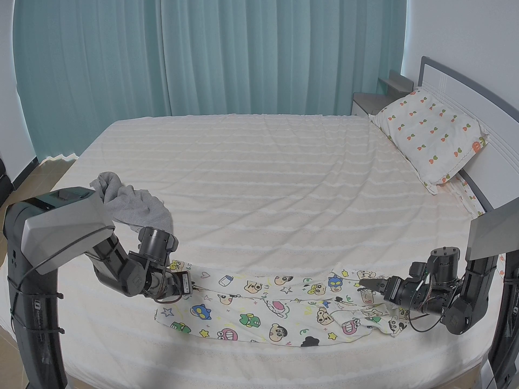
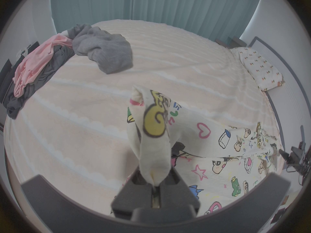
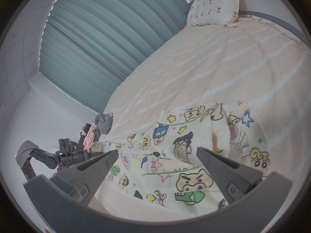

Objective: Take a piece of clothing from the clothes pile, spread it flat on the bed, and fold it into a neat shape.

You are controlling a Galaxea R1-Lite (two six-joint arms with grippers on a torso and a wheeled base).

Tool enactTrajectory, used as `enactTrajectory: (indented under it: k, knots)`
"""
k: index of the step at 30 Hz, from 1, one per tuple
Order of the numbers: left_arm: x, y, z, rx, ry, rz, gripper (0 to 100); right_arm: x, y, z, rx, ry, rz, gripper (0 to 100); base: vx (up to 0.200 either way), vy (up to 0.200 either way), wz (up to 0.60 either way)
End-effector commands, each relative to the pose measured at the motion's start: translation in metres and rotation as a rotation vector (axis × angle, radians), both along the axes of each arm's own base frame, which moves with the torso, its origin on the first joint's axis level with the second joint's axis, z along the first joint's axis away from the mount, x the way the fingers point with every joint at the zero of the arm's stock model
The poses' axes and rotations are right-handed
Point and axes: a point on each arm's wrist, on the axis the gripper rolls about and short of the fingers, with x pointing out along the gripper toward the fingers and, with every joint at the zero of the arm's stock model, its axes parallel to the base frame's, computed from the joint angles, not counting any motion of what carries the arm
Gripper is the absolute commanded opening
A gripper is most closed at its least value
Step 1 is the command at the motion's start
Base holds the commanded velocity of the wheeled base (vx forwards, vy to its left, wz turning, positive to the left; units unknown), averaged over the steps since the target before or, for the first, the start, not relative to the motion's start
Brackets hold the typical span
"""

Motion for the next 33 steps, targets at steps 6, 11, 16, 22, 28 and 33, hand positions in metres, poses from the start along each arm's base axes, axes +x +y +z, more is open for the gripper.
enactTrajectory:
  k: [6,11,16,22,28,33]
  knots:
    - [-0.006,0.047,0.027,-0.042,-0.04,0.104,0,0.001,-0.001,0.003,0.004,-0.016,-0.004,100,0.0,0.0,0.0]
    - [-0.007,0.087,0.041,-0.087,-0.073,0.19,0,0.002,-0.001,0.003,0.009,-0.028,-0.007,100,0.0,0.0,0.0]
    - [-0.008,0.119,0.048,-0.102,-0.099,0.264,0,0.002,-0.001,0.003,0.009,-0.026,-0.009,100,0.0,0.0,0.0]
    - [-0.015,0.118,0.079,-0.105,-0.157,0.266,0,0.002,-0.001,0.003,0.009,-0.028,-0.009,100,0.0,0.0,0.0]
    - [-0.023,0.041,0.094,-0.089,-0.145,0.153,0,0.002,-0.001,0.002,0.008,-0.025,-0.009,100,0.0,0.0,0.0]
    - [-0.028,-0.044,0.11,-0.115,-0.203,0.059,0,0.002,-0.001,0.002,0.008,-0.023,-0.009,100,0.0,0.0,0.0]
